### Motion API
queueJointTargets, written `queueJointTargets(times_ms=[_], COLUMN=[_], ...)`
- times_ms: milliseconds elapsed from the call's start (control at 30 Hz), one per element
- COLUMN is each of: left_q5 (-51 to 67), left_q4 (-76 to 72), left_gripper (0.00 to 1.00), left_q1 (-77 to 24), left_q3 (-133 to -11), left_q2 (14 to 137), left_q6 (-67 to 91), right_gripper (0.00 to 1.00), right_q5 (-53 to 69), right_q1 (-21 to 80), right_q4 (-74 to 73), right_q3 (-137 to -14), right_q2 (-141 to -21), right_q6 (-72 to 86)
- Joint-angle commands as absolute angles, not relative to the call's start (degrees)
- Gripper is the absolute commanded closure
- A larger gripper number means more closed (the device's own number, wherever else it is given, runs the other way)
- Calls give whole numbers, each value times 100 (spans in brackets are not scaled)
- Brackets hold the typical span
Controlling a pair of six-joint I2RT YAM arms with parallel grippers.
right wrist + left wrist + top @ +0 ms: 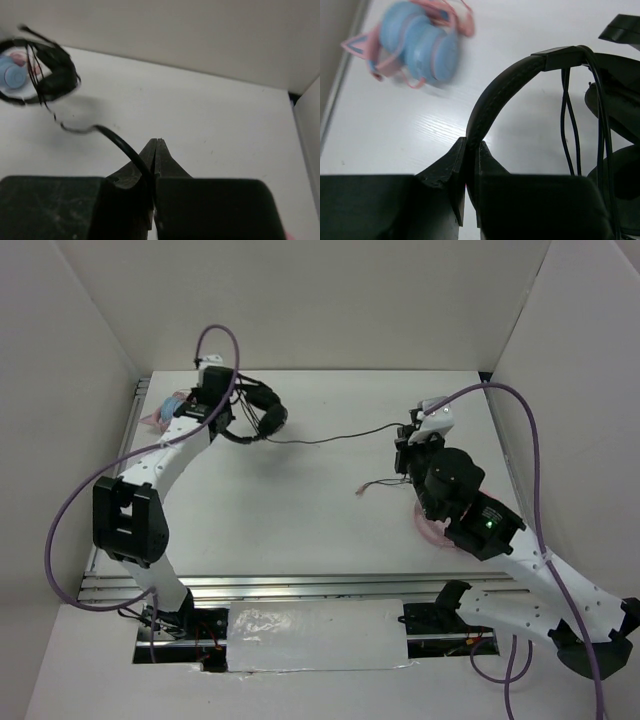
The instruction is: Wrap the headphones
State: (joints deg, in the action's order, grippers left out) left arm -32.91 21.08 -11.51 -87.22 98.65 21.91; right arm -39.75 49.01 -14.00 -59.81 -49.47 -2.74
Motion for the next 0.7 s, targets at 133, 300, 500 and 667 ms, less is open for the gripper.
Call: queueJointTargets(times_ms=[133,300,500,667], left_q5=[-2209,-2047,-1846,-1450], left_q4=[281,202,141,96], left_gripper=[100,100,100,100], left_q1=[-2135,-3152,-4190,-4578], left_q3=[-7174,-6575,-5575,-5168], left_q2=[9115,8728,7808,7129], left_q6=[827,133,-281,-53], right_gripper=[100,100,100,100], right_q5=[-3226,-2173,-1092,-186], right_q1=[4826,4221,3288,2418], right_q4=[-334,-526,-781,-931], right_q3=[-6995,-7689,-8400,-8796], right_q2=[-5167,-5703,-6416,-7425], right_q6=[-1889,-2188,-2276,-2259])
